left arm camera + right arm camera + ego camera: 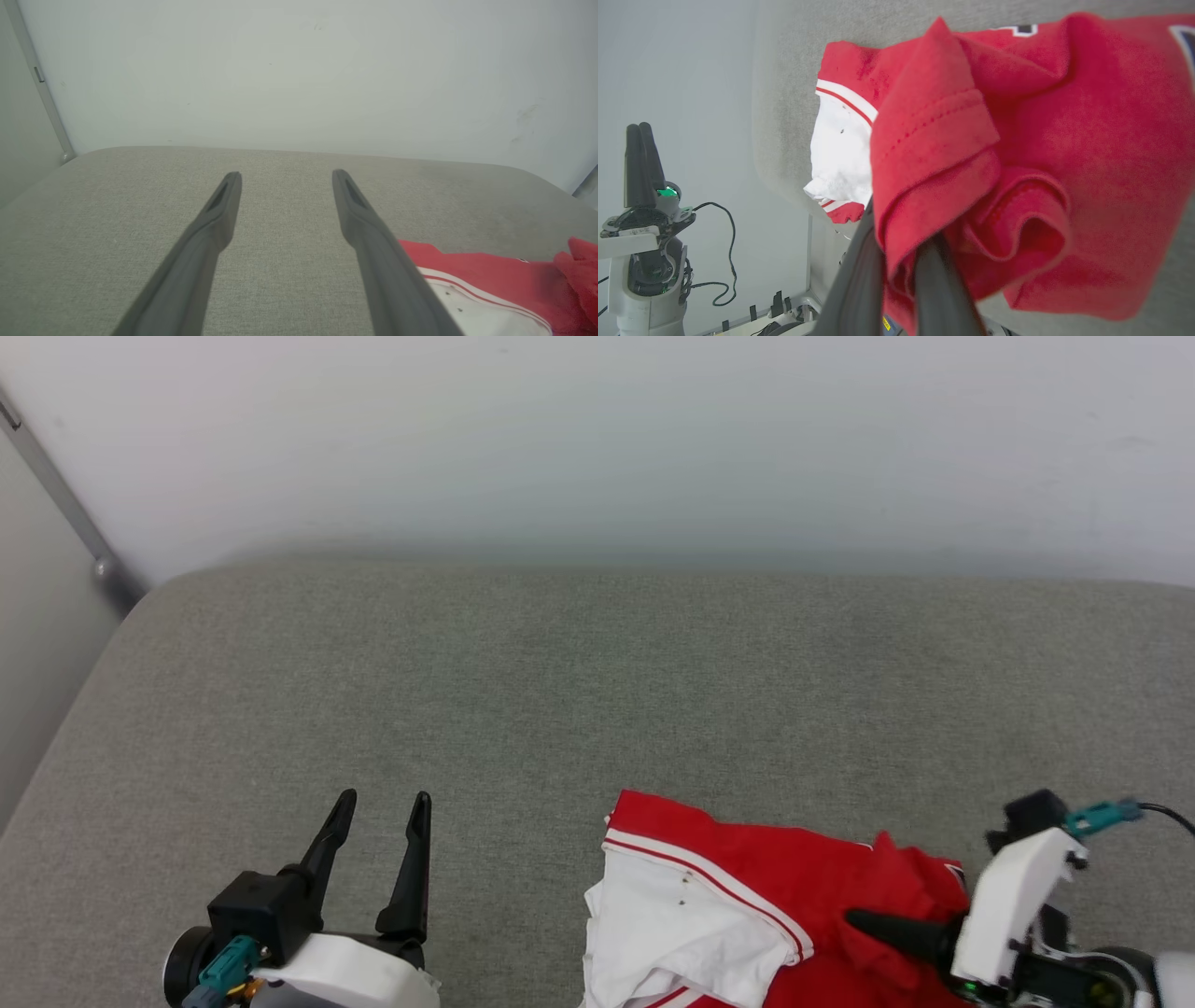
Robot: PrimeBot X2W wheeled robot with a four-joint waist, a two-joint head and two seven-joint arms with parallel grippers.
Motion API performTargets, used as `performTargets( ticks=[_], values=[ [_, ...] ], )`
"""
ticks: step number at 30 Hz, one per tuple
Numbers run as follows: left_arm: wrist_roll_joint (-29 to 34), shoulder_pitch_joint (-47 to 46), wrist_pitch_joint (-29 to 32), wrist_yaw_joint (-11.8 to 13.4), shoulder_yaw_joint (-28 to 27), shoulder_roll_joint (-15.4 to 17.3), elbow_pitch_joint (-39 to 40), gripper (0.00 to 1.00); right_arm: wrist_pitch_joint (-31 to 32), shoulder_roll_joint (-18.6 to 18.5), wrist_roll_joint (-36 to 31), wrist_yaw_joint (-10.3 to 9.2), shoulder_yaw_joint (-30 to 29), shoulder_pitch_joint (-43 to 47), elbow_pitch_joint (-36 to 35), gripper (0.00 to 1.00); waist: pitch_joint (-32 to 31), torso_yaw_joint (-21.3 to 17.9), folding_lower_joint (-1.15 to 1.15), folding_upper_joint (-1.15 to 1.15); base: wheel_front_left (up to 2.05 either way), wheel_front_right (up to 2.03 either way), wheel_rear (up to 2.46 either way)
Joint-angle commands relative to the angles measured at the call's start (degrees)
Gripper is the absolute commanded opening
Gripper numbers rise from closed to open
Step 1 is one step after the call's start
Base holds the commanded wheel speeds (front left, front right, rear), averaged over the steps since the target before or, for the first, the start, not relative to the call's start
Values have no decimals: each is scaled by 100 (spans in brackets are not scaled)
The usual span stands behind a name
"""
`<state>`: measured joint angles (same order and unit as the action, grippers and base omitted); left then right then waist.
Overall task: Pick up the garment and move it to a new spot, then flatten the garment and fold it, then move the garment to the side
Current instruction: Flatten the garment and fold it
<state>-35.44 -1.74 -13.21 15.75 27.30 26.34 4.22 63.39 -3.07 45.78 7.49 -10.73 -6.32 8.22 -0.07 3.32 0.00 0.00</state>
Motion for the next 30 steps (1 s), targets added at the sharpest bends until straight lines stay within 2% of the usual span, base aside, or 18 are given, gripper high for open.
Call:
performTargets(
  ticks=[1,8,13,14,15,16,19,23,27,30],
  values=[
    [19,-98,11,-6,5,-20,-16,100,-93,24,95,-1,127,-118,67,0,37,35,0,0,0,0,0],
    [12,-298,12,-117,77,-83,-147,100,-1283,23,1327,-1,1859,-594,760,0,189,230,0,0,0,0,0],
    [29,-432,-15,-175,109,-150,-222,100,-2021,18,1538,-1,2722,-902,1222,2,307,419,0,0,0,0,0],
    [32,-456,-17,-184,113,-162,-232,100,-2150,17,1521,-1,2840,-951,1313,31,336,449,0,0,0,0,0],
    [31,-465,-28,-191,112,-172,-250,100,-2266,17,1525,-1,2927,-985,1433,78,350,468,0,0,0,0,0],
    [28,-457,-37,-191,116,-185,-269,100,-2375,18,1467,-1,3022,-1033,1525,100,357,476,0,0,0,0,0],
    [7,-445,-60,-192,111,-206,-317,100,-2566,16,1467,-1,3262,-1169,1682,100,368,482,0,0,0,0,0],
    [-16,-365,-73,-184,92,-207,-371,100,-2726,-68,1265,-2,3507,-1337,1444,100,297,416,0,0,0,0,0],
    [-47,-300,-61,-162,100,-191,-410,100,-2938,-411,969,-2,3691,-1274,844,100,144,318,0,0,0,0,0],
    [-58,-233,-54,-127,90,-181,-410,100,-3300,-801,403,-2,3579,-1096,515,100,31,229,0,0,0,0,0]
  ],
)
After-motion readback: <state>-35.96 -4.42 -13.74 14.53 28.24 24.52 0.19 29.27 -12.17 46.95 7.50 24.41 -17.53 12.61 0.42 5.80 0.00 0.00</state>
